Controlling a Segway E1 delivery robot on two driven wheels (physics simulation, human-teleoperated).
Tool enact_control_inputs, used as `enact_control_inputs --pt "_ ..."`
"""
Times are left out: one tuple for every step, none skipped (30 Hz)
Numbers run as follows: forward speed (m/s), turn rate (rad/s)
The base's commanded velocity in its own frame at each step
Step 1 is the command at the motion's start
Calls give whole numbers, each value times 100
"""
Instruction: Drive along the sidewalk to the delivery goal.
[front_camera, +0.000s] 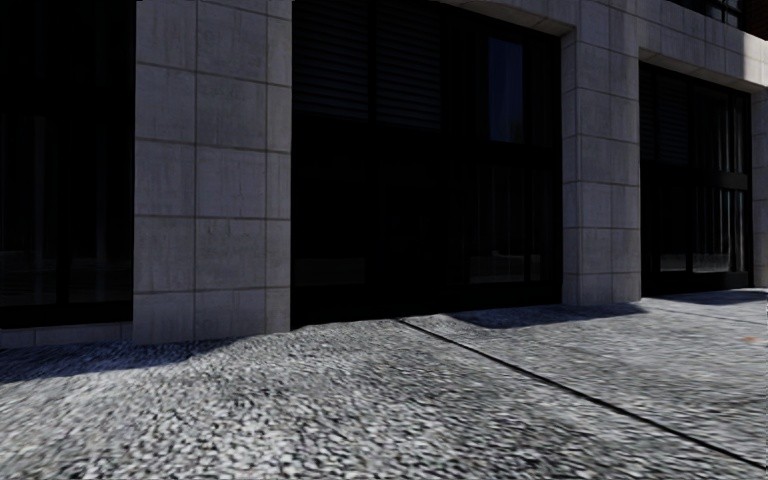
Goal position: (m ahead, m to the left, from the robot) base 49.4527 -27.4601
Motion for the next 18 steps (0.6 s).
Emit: enact_control_inputs --pt "125 -35" --pt "125 -38" --pt "125 -38" --pt "125 -39" --pt "125 -40" --pt "125 -41" --pt "125 -46" --pt "125 -46" --pt "125 -48" --pt "125 -48" --pt "125 -48" --pt "125 -48" --pt "127 -48" --pt "131 -49" --pt "136 -50" --pt "139 -54" --pt "141 -57" --pt "141 -57"
